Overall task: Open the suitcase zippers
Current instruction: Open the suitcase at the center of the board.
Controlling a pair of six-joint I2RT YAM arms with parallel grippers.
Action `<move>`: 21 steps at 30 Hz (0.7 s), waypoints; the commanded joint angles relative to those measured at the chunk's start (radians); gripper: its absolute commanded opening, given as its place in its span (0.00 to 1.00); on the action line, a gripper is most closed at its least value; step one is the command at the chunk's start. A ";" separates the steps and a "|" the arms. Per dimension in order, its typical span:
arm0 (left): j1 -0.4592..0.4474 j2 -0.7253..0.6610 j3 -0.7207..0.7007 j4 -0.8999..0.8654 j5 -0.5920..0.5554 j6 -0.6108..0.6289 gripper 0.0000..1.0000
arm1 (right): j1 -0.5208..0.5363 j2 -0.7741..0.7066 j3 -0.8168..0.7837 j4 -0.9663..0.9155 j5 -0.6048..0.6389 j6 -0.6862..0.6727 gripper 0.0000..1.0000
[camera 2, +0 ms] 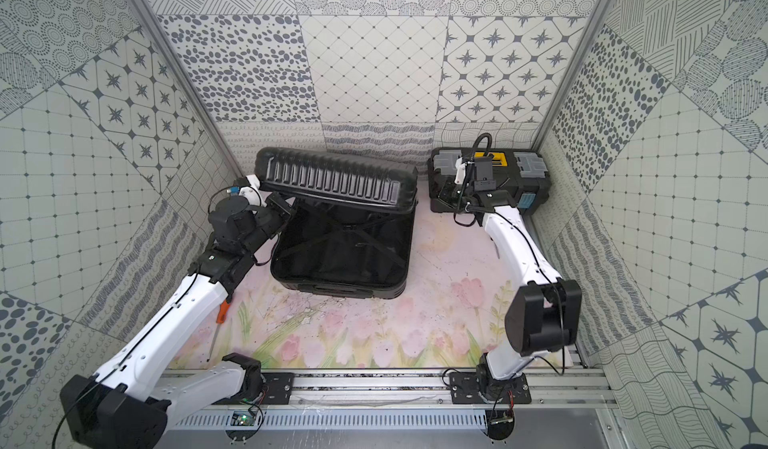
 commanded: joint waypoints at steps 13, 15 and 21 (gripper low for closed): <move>-0.016 0.781 0.969 -0.360 0.200 0.373 0.39 | 0.524 -0.483 -0.494 -0.043 0.092 -0.112 0.01; -0.016 0.737 0.889 -0.301 0.199 0.376 0.42 | 0.606 -0.481 -0.512 -0.052 0.102 -0.130 0.01; -0.016 0.586 0.739 -0.265 0.216 0.431 0.52 | 0.788 -0.376 -0.552 0.030 -0.020 -0.153 0.02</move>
